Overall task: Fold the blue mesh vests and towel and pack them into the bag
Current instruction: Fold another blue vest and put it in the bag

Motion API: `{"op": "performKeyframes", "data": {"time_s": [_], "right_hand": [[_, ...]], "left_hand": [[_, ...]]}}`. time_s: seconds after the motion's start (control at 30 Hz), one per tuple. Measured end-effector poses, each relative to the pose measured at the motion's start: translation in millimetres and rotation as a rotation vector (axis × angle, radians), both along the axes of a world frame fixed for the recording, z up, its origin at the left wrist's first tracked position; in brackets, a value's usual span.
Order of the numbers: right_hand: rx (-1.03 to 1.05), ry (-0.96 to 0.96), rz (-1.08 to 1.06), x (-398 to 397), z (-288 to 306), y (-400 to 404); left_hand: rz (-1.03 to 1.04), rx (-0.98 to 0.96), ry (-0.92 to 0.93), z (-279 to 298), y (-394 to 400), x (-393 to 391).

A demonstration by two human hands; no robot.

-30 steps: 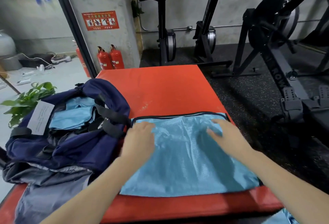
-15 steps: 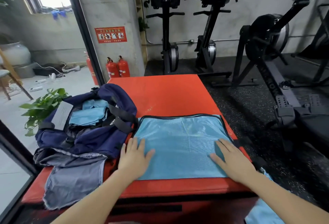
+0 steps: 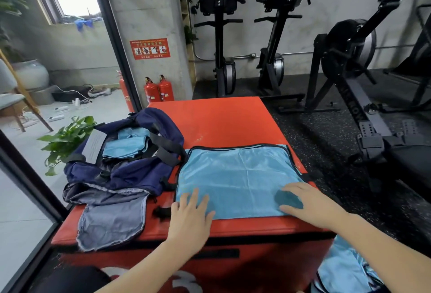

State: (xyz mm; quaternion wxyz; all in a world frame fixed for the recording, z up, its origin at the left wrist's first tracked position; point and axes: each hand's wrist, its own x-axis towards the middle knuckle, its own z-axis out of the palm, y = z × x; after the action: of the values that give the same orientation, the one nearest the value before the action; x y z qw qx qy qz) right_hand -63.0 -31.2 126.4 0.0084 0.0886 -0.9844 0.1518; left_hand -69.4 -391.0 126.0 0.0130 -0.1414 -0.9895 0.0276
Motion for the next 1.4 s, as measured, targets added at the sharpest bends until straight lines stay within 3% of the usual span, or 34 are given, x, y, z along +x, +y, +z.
{"op": "performKeyframes", "data": {"time_s": [0.27, 0.73, 0.97, 1.23, 1.4], "right_hand": [[0.066, 0.079, 0.067, 23, 2, 22], [0.21, 0.087, 0.096, 13, 0, 32], [0.28, 0.185, 0.111, 8, -3, 37], [0.431, 0.318, 0.07, 3, -5, 35], [0.419, 0.392, 0.091, -5, -8, 20]], "left_hand": [[0.152, -0.025, -0.113, 2, 19, 71], [0.197, 0.164, -0.123, -5, 14, 55], [0.2, 0.265, -0.162, -8, 12, -4], [-0.011, 0.211, -0.157, -4, 21, -115], [-0.163, 0.059, -0.158, 11, 48, -198]]}}
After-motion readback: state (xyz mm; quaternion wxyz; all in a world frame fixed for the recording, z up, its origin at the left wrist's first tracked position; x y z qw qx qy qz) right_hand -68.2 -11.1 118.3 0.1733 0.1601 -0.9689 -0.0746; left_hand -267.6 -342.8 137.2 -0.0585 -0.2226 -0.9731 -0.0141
